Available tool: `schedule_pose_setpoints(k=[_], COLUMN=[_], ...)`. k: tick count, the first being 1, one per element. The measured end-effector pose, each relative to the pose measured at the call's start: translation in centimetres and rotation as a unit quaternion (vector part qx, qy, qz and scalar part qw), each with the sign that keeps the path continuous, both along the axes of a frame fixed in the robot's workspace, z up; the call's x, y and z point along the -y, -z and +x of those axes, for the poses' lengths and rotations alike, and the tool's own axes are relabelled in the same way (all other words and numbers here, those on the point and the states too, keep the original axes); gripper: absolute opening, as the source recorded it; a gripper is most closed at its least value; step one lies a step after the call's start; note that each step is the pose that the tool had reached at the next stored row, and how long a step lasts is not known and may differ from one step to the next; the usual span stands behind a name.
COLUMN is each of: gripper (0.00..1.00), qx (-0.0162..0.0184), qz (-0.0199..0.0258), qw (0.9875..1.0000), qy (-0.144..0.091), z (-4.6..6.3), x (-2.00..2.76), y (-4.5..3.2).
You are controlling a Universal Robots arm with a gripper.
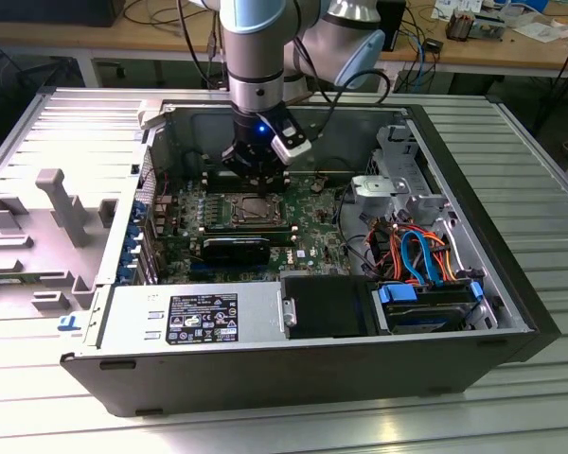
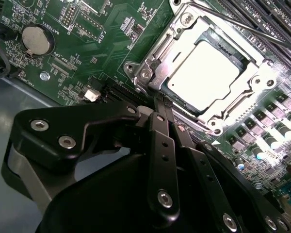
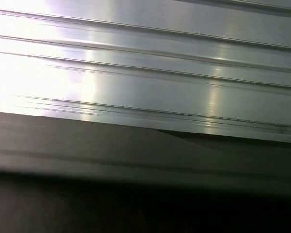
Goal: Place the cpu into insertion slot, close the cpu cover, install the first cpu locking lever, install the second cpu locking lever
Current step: 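Install the first cpu locking lever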
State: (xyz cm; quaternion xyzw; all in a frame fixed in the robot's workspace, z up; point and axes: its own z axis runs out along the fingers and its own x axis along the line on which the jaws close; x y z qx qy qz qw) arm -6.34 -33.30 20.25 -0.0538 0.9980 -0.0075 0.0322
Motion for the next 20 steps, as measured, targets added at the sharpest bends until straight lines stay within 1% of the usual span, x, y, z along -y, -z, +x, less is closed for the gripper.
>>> schedule_pose_setpoints(k=[5, 9, 11, 13, 20], gripper=[0.11, 0.11, 0.11, 0.11, 0.11], qx=[-0.0015, -0.0014, -0.0007, -0.0014, -0.0014], qz=[-0.0002, 0.0003, 0.001, 0.0003, 0.0003], qw=[1.0, 1.0, 1.0, 1.0, 1.0], qy=[-0.001, -0.001, -0.001, -0.001, -0.001], z=[0.3, 0.5, 0.5, 0.5, 0.5], x=[0.02, 0.0, -0.02, 0.0, 0.01], y=[0.18, 0.17, -0.14, -0.61, -2.24])
